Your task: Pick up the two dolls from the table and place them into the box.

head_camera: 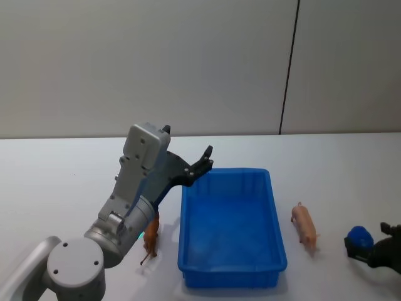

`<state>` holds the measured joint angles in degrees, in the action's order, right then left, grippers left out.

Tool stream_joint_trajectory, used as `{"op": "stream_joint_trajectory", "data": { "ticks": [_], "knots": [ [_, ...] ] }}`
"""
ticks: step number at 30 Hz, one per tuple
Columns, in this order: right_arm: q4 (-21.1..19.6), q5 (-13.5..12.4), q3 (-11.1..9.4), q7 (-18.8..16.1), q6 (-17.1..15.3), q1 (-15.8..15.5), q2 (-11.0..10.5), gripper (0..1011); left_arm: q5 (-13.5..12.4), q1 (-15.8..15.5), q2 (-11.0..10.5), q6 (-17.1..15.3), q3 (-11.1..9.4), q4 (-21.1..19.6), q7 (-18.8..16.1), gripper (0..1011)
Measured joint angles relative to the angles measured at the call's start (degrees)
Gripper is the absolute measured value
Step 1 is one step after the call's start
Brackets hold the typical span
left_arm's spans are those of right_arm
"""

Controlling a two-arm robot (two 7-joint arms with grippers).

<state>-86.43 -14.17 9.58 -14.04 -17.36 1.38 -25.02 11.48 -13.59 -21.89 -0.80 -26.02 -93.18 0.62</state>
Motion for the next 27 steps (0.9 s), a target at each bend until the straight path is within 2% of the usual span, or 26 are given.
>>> {"op": "stream_joint_trajectory", "data": {
  "ticks": [6, 9, 10, 13, 19, 20, 22, 27],
  "knots": [
    [2.06, 0.00, 0.34, -0.74, -0.81, 0.71, 0.49, 1001, 0.00, 0.00, 0.00, 0.00, 0.00, 0.00, 0.00, 1001],
    [2.91, -0.05, 0.50, -0.95, -1.06, 1.02, 0.74, 962, 0.00, 0.00, 0.00, 0.00, 0.00, 0.00, 0.00, 1001],
    [3.23, -0.14, 0.56, -1.03, -1.17, 1.15, 0.87, 916, 0.00, 0.00, 0.00, 0.00, 0.00, 0.00, 0.00, 1001],
    [3.65, -0.31, 0.64, -1.14, -1.23, 1.32, 1.02, 868, 0.00, 0.00, 0.00, 0.00, 0.00, 0.00, 0.00, 1001],
    [4.57, -0.91, 0.85, -1.24, -0.86, 1.67, 1.48, 676, 0.00, 0.00, 0.00, 0.00, 0.00, 0.00, 0.00, 1001],
    [4.57, -0.91, 0.85, -1.24, -0.86, 1.67, 1.48, 676, 0.00, 0.00, 0.00, 0.00, 0.00, 0.00, 0.00, 1001],
    [4.77, -1.00, 0.93, -1.23, -0.45, 1.70, 1.61, 577, 0.00, 0.00, 0.00, 0.00, 0.00, 0.00, 0.00, 1001],
    [4.80, -0.93, 0.98, -0.97, 0.65, 1.70, 1.72, 495, 0.00, 0.00, 0.00, 0.00, 0.00, 0.00, 0.00, 1001]
  ]
}}
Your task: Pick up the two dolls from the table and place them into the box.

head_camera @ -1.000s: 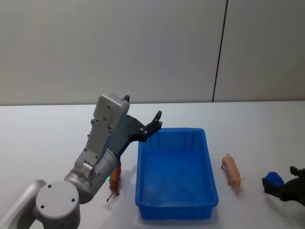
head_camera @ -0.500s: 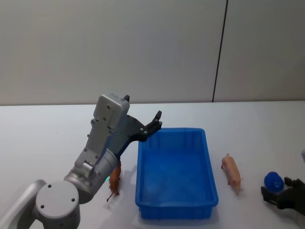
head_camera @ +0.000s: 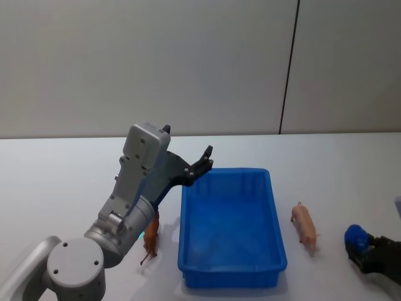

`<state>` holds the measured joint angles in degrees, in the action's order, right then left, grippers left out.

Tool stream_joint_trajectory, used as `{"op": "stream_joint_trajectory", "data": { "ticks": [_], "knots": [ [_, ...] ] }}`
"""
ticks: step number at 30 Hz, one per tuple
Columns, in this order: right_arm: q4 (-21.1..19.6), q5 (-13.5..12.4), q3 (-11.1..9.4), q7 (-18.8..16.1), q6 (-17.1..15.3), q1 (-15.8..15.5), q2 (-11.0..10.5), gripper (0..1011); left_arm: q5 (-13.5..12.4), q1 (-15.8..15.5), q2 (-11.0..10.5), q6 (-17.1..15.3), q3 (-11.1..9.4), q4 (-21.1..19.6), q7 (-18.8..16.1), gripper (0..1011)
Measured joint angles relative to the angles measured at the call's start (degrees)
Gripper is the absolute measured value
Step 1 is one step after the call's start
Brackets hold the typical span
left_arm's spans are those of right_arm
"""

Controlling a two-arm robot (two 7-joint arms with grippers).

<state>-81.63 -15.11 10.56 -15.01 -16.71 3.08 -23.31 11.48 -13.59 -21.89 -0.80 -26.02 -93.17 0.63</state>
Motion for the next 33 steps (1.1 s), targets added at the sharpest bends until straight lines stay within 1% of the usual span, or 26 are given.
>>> {"op": "stream_joint_trajectory", "data": {
  "ticks": [5, 12, 15, 19, 20, 27, 28, 33],
  "knots": [
    [-0.75, 0.46, 0.01, 0.04, 1.57, 0.00, 0.01, 455, 0.00, 0.00, 0.00, 0.00, 0.00, 0.00, 0.00, 1001],
    [-3.06, 1.64, 0.06, -0.82, 4.01, 0.26, -0.10, 411, 0.00, 0.00, 0.00, 0.00, 0.00, 0.00, 0.00, 1001],
    [-4.69, 2.36, 0.22, -2.09, 5.08, 0.59, -0.11, 392, 0.00, 0.00, 0.00, 0.00, 0.00, 0.00, 0.00, 1001],
    [-5.95, 2.81, 0.43, -3.27, 5.56, 0.95, -0.06, 372, 0.00, 0.00, 0.00, 0.00, 0.00, 0.00, 0.00, 1001],
    [-6.52, 3.06, 0.55, -4.03, 5.74, 1.15, 0.01, 362, 0.00, 0.00, 0.00, 0.00, 0.00, 0.00, 0.00, 1001],
    [-8.79, 4.12, 1.47, -7.59, 6.00, 2.30, 0.65, 321, 0.00, 0.00, 0.00, 0.00, 0.00, 0.00, 0.00, 1001],
    [-9.14, 4.42, 1.74, -8.60, 5.99, 2.58, 0.88, 318, 0.00, 0.00, 0.00, 0.00, 0.00, 0.00, 0.00, 1001],
    [-9.90, 5.37, 2.82, -11.15, 5.62, 3.56, 1.85, 281, 0.00, 0.00, 0.00, 0.00, 0.00, 0.00, 0.00, 1001]
  ]
}}
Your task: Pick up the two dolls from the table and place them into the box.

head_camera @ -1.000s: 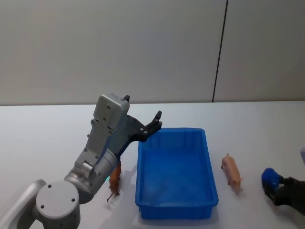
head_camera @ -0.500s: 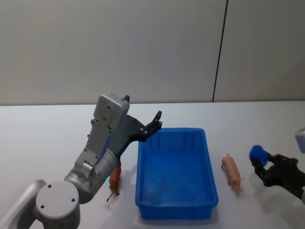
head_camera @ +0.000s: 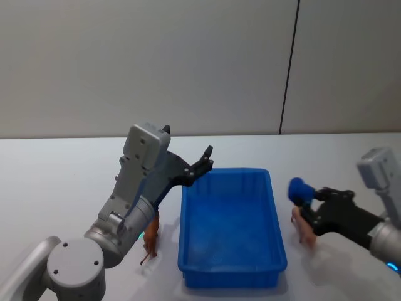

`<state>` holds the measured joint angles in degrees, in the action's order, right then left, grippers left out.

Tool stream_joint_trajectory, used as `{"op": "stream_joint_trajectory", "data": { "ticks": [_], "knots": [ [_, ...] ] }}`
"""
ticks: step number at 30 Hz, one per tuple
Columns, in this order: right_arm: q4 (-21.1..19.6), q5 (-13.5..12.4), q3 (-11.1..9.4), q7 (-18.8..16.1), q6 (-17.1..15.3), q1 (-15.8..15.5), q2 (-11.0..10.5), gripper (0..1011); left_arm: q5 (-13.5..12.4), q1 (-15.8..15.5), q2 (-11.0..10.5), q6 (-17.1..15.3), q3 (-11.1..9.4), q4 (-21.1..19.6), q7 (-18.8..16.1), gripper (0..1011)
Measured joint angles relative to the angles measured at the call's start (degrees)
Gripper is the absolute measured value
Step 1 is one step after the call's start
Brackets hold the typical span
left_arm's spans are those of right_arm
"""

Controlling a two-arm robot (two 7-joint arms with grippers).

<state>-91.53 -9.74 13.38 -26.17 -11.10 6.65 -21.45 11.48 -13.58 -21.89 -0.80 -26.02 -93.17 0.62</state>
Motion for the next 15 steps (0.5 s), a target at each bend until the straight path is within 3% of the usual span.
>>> {"op": "stream_joint_trajectory", "data": {
  "ticks": [11, 15],
  "knots": [
    [0.97, 3.62, 3.85, -6.03, -1.86, 3.08, 3.95, 222, 0.00, 0.00, -0.01, 0.00, 0.00, 0.00, 0.00, 1001],
    [1.97, 4.77, 4.95, -7.06, -2.28, 4.02, 5.11, 347, 0.00, 0.00, 0.00, 0.00, 0.00, 0.00, 0.00, 1001]
  ]
}}
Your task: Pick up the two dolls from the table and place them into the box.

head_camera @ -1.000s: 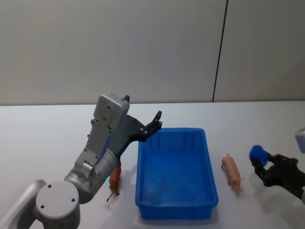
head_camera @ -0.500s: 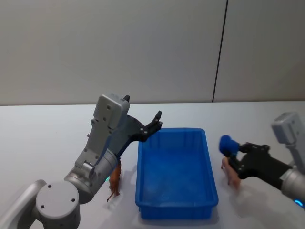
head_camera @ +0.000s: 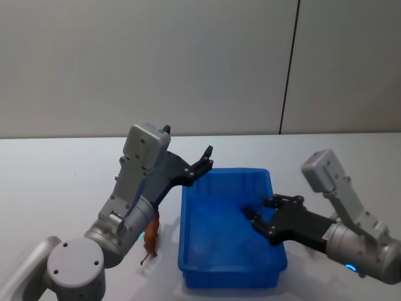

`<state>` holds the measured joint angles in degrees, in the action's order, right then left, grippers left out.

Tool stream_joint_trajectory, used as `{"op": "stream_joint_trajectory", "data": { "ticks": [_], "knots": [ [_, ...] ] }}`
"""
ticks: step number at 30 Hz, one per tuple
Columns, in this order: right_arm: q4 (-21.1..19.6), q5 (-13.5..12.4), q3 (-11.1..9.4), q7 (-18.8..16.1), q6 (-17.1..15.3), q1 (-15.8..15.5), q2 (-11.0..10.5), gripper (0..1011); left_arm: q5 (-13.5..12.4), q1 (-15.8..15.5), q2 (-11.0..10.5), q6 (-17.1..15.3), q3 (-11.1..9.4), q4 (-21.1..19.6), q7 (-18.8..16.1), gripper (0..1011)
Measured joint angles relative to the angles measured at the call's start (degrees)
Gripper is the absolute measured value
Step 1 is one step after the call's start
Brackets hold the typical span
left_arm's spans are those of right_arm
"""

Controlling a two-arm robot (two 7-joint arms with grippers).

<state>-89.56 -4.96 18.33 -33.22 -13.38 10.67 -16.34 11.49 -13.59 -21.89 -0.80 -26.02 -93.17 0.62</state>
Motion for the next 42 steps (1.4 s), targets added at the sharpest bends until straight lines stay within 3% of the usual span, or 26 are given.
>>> {"op": "stream_joint_trajectory", "data": {
  "ticks": [12, 22, 42],
  "knots": [
    [2.99, 1.91, 1.35, -0.51, -0.29, 1.90, 1.71, 713, 0.00, 0.00, 0.00, 0.00, 0.00, 0.00, 0.00, 1001],
    [3.27, 1.17, 0.30, 0.83, 0.24, 1.69, 0.41, 998, 0.00, 0.00, 0.00, 0.00, 0.00, 0.00, 0.00, 1001],
    [1.52, -4.14, -3.40, 5.27, -1.48, -2.28, -4.58, 1001, 0.00, 0.00, 0.00, 0.00, 0.00, 0.00, 0.00, 1001]
  ]
}}
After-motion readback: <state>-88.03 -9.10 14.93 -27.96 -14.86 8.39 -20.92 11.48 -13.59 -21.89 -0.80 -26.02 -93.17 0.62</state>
